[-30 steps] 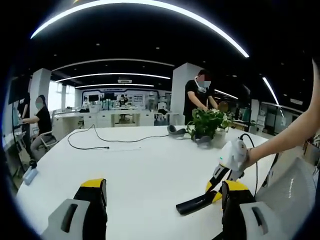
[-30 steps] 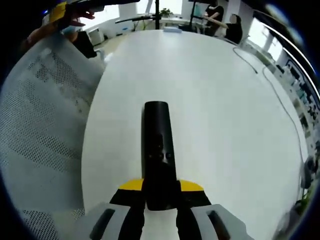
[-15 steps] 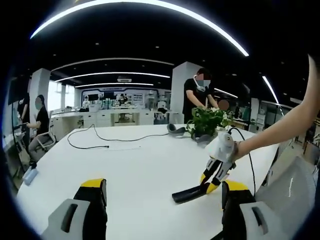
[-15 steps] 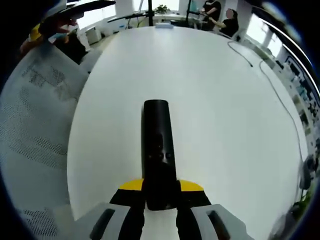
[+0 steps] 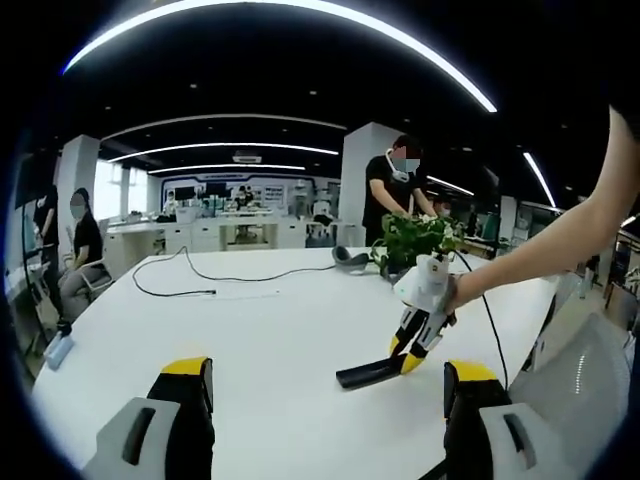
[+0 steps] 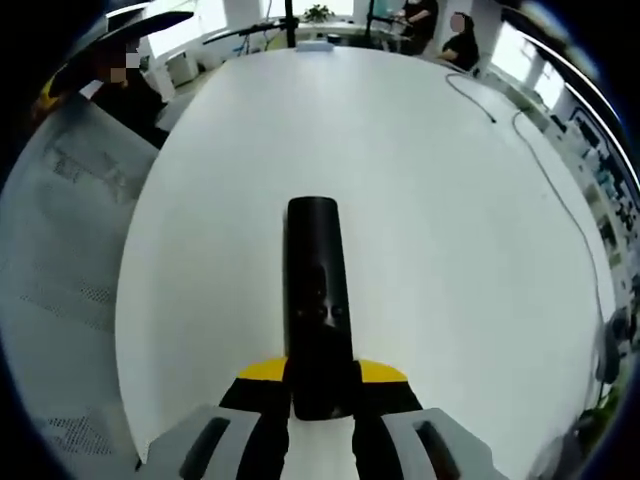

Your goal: Press the specified remote control buttons in sequence, fully releasing each button before pressing the next.

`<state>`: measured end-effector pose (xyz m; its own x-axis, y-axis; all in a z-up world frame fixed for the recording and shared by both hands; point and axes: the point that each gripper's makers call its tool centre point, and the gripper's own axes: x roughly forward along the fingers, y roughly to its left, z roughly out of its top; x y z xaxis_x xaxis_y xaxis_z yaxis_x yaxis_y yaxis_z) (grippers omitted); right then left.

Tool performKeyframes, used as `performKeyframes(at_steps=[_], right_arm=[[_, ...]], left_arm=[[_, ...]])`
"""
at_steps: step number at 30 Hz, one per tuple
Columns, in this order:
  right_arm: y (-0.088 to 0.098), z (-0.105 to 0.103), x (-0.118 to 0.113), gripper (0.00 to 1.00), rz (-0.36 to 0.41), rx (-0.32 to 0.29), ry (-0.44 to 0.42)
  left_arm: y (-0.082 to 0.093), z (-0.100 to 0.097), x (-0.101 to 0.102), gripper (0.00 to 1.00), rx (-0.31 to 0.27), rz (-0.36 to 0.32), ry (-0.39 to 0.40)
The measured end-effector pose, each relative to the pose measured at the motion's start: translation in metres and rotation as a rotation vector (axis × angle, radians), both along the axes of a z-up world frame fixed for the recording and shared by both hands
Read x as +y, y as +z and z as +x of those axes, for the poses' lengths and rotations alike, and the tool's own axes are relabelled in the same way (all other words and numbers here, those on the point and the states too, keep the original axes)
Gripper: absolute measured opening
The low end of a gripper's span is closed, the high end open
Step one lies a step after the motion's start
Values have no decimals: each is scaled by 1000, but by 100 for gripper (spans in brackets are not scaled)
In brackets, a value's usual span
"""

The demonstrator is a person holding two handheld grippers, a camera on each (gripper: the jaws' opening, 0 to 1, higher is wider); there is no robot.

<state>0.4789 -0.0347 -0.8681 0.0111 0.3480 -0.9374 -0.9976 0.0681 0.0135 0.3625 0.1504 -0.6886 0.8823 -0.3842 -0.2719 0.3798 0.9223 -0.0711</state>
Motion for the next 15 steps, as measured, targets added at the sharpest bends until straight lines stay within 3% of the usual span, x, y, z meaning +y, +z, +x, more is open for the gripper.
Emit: performKeyframes(at_steps=[10, 15], right_arm=[[1, 17, -3, 20, 11, 23, -22], [1, 14, -2, 21, 22, 29, -35]], left_arm=[[-1, 0, 0, 100, 3, 0, -2], [-1, 0, 1, 100, 3, 3, 1]])
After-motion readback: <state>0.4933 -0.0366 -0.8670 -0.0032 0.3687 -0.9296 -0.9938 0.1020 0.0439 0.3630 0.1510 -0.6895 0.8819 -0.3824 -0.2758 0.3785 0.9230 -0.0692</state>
